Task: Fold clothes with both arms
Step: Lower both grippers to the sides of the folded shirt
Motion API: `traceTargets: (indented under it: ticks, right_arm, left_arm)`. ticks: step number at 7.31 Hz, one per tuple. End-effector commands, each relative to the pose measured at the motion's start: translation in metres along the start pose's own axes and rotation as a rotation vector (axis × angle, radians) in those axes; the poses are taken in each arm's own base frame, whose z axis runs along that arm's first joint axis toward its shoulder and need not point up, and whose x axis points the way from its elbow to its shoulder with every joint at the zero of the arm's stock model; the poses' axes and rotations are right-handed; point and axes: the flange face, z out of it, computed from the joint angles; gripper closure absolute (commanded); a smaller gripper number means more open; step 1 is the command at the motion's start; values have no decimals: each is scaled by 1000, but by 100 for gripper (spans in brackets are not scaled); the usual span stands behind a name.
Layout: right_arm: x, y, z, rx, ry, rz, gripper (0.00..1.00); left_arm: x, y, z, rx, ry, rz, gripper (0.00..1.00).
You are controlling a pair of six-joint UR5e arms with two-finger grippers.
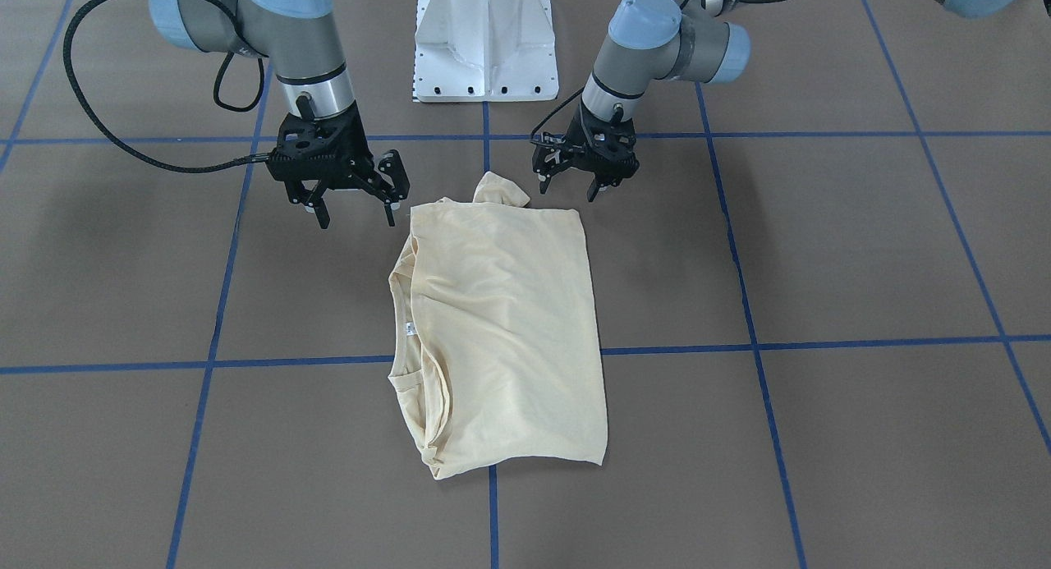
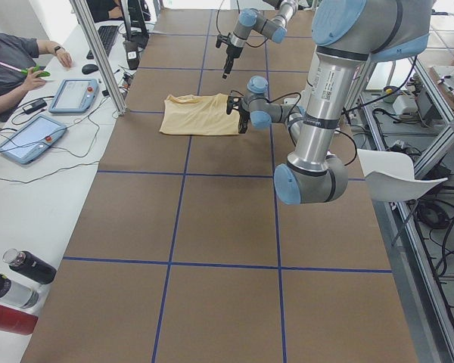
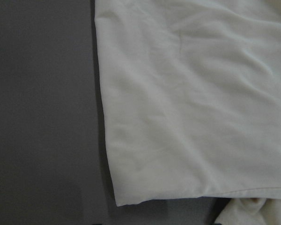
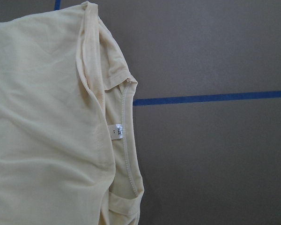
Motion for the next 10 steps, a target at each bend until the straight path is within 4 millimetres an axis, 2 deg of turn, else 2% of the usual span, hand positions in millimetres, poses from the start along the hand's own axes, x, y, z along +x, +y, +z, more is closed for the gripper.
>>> traceTargets:
  ticks: [1, 3, 6, 9, 10]
  right_arm:
    - [-1, 3, 1, -3, -1, -4, 0]
    - [-1, 3, 1, -3, -1, -4, 0]
    - [-2, 5, 1, -3, -1, -6, 0]
    - [-2, 5, 1, -5, -1, -7, 0]
    - [-2, 5, 1, -5, -1, -7, 0]
  left_arm:
    - [-2, -9, -1, 17, 14, -86, 36]
    - [-10, -7, 15, 8, -16, -87, 36]
    - [-7, -6, 16, 5, -13, -74, 35]
    - [-6, -6, 18, 5, -14, -72, 44]
    - [-7, -6, 19, 4, -17, -73, 44]
